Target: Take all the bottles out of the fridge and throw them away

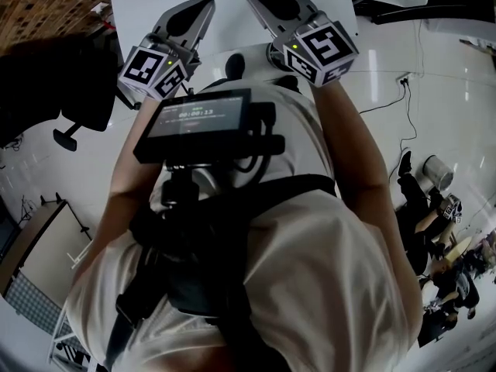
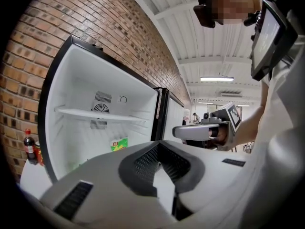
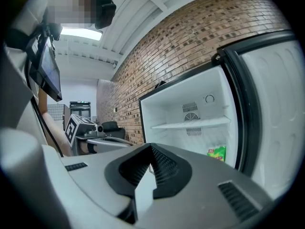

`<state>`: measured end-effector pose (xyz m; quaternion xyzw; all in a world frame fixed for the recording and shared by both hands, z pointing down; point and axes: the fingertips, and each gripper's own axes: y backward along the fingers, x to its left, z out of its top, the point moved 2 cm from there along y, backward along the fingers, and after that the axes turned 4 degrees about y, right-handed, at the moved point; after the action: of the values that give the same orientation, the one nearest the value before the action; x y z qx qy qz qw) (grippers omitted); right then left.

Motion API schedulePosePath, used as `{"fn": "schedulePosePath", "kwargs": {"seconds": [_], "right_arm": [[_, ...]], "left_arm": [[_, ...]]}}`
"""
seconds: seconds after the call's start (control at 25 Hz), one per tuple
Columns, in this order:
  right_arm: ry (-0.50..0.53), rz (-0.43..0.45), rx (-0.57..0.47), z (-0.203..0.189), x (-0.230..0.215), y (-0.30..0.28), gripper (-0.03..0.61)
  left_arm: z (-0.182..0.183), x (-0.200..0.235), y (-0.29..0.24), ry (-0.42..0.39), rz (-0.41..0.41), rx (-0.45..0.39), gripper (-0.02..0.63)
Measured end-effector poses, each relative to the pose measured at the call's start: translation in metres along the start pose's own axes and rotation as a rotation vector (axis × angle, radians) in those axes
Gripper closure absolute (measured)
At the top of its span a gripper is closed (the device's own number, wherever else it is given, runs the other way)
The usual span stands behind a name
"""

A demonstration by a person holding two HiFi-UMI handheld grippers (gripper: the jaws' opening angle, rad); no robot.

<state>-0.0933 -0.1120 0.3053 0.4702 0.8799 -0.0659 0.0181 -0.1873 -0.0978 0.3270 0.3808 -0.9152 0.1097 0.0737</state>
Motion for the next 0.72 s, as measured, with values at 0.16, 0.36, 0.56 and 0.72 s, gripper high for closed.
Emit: {"fn": "schedulePosePath", "kwargs": {"seconds": [0.16, 0.36, 0.56, 0.72], "right_arm": [[0.002, -0.005, 0.001, -0.001, 0.000, 0.000, 0.575], [0.004, -0.010, -0.004, 0.000, 0.001, 0.000, 0.575], [-0.003, -0.015, -0.002, 0.000, -0.023, 0.000, 0.575], [-0.005, -0.033, -0.001, -0.005, -0.021, 0.002, 0.575]], "left_arm": [[0.000, -0.001, -0.002, -0.013, -0.010, 0.002, 0.612], [0.000, -0.002, -0.003, -0.015, -0.016, -0.001, 0.611], [0.000, 0.004, -0.026, -0.006, -0.013, 0.015, 0.611], [-0.006, 0.007, -0.025, -0.013, -0.018, 0.040, 0.611]]}}
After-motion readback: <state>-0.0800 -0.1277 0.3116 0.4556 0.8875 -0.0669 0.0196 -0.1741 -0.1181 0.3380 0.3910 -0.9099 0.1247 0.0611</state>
